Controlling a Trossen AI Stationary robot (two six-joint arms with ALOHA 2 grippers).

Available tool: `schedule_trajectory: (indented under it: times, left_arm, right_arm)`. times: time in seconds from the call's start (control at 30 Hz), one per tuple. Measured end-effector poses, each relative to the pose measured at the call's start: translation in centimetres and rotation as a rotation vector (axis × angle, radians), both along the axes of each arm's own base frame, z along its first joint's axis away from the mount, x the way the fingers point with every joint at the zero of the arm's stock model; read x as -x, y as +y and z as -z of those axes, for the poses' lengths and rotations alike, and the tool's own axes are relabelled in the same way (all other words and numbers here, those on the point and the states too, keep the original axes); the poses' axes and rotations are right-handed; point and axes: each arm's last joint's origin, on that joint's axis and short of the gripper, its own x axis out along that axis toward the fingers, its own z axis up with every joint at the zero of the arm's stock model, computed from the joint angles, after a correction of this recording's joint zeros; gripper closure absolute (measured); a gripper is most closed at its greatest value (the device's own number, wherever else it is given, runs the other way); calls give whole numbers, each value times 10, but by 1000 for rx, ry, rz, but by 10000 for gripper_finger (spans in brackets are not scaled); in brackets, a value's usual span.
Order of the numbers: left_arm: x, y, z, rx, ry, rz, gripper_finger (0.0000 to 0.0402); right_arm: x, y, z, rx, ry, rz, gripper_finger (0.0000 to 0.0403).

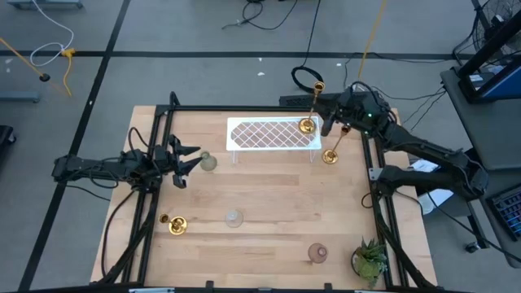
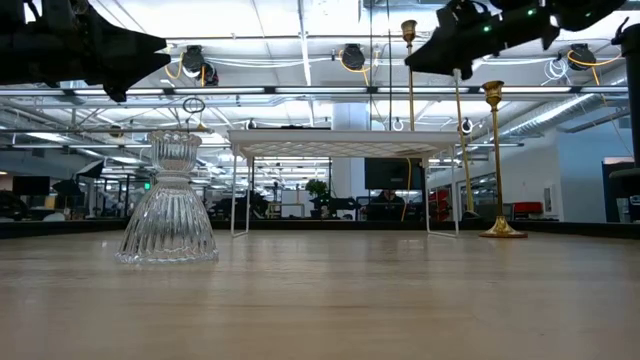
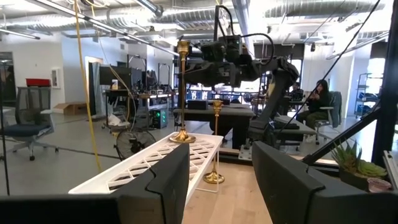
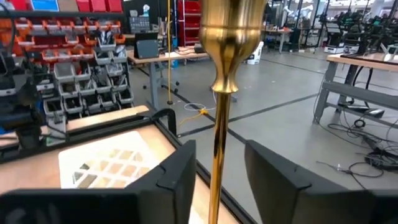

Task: Pick & Place candle stick holders
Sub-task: Put the right gold candle holder on the shelf

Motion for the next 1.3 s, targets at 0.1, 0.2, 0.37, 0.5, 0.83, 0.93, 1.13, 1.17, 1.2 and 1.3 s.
schedule_trajectory:
  times: [0.1,0.2,0.37,0.5,0.83,0.93,1.13,1.17,1.2,1.3]
  left_arm:
    - [0,0,0,0,0,0,220]
    - [0,0,0,0,-1,0,220]
    - [0,0,0,17,-5,4,220]
    - [0,0,0,17,-5,4,220]
    - [0,0,0,34,-9,9,220]
    - [0,0,0,42,-11,11,220]
    - [0,0,0,58,-16,15,220]
    - [0,0,0,60,-16,16,220]
    - [0,0,0,61,-17,16,220]
    - [0,0,0,63,-17,17,220]
  right_arm:
    - [10,7,-3,-2,18,-1,242]
    - [21,15,-6,-13,34,-2,220]
    - [39,29,-7,-44,77,-2,194]
    - [52,38,-1,-95,147,-6,184]
    - [74,54,16,-246,294,8,185]
    - [75,55,17,-246,295,8,181]
    - [71,52,22,-172,288,-7,179]
    - [70,52,22,-149,290,-11,179]
    - [70,51,22,-122,295,-17,178]
    - [68,50,18,-29,294,-28,178]
